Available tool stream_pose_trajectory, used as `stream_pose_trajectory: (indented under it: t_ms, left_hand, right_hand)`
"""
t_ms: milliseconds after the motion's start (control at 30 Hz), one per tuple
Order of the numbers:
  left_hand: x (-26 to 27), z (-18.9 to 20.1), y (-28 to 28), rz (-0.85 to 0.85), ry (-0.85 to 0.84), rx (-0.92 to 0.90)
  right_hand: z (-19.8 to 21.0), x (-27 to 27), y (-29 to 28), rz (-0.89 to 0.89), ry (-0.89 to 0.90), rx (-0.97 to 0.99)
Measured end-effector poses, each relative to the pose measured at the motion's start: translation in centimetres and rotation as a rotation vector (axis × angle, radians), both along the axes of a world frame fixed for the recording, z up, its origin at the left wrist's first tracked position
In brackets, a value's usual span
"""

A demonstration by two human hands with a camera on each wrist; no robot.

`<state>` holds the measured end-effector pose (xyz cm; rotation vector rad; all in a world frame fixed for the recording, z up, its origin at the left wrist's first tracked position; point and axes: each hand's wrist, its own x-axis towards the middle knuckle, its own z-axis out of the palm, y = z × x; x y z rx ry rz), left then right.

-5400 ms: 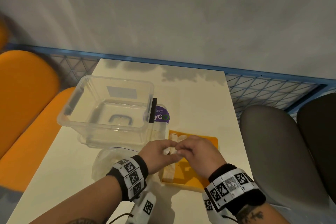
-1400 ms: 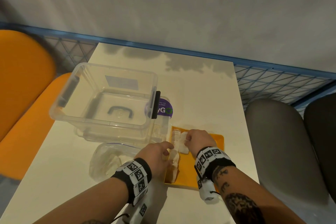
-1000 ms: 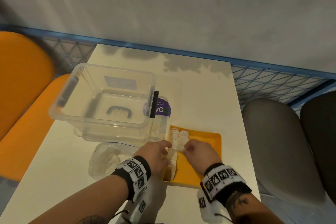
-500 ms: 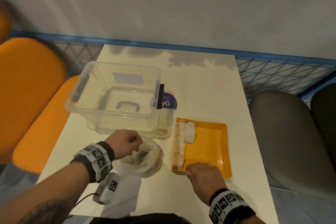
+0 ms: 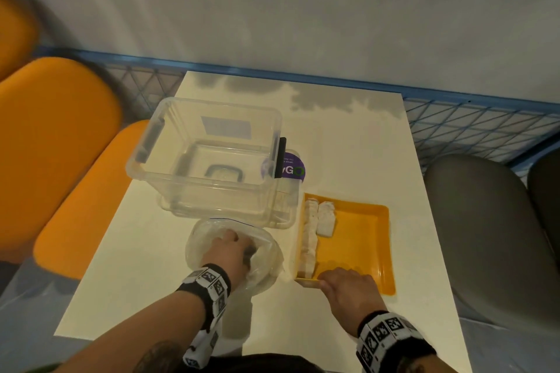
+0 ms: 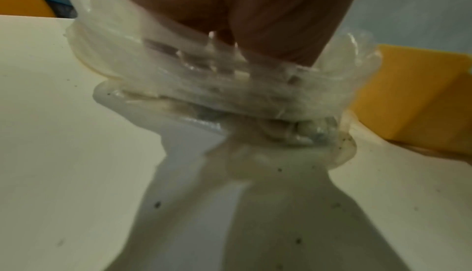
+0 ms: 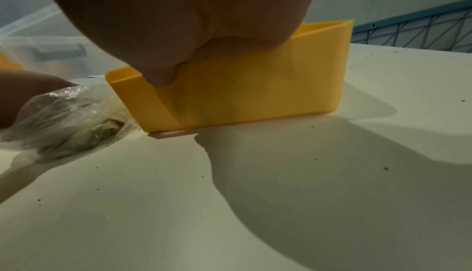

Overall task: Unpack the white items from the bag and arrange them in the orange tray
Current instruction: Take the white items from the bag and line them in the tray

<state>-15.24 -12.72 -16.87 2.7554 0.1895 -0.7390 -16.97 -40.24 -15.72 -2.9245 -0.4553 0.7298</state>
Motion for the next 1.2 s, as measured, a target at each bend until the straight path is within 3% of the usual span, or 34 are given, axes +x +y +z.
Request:
stream_pose_trajectory:
  t_ms: [133, 267, 367, 667, 800, 933, 1067, 1200]
  left_hand:
    - [-0.1, -0.6, 0.2, -0.003, -0.047, 0.014]
    - [-0.4, -0.4, 0.8, 0.11, -0.127, -0.155]
    - [-0.5, -0.5, 1.2, 0.02, -0.107, -0.218]
    - [0.3, -0.8, 1.0, -0.158, -0.066, -0.046]
    - [0.6, 0.6, 0.9, -0.139, -0.023, -0.03]
    - [1.3, 2.5, 1.6, -0.063, 0.025, -0.13]
    - [2.0, 4.8, 2.4, -0.012, -0.032, -0.197]
    - [2.2, 6.1, 2.8, 0.246, 0.032, -0.575]
  right_hand:
    - [-0.1, 0.0, 0.0, -0.003, -0.002, 0.004]
    - [0.0, -0.1, 0.1, -0.002, 0.011, 0.025]
    - [0.0, -0.1, 0.1, -0.013, 0.004, 0.034]
    - [0.2, -0.1, 0.0, -0.004, 0.036, 0.015]
    - [0.4, 0.0, 0.0, -0.007, 0.054, 0.031]
    - [0.6, -0.1, 0.0, -0.006, 0.048, 0.041]
    - [0.6, 0.0, 0.0, -0.007, 0.05, 0.048]
    - [0.9, 0.1, -0.1, -0.012, 0.085, 0.04]
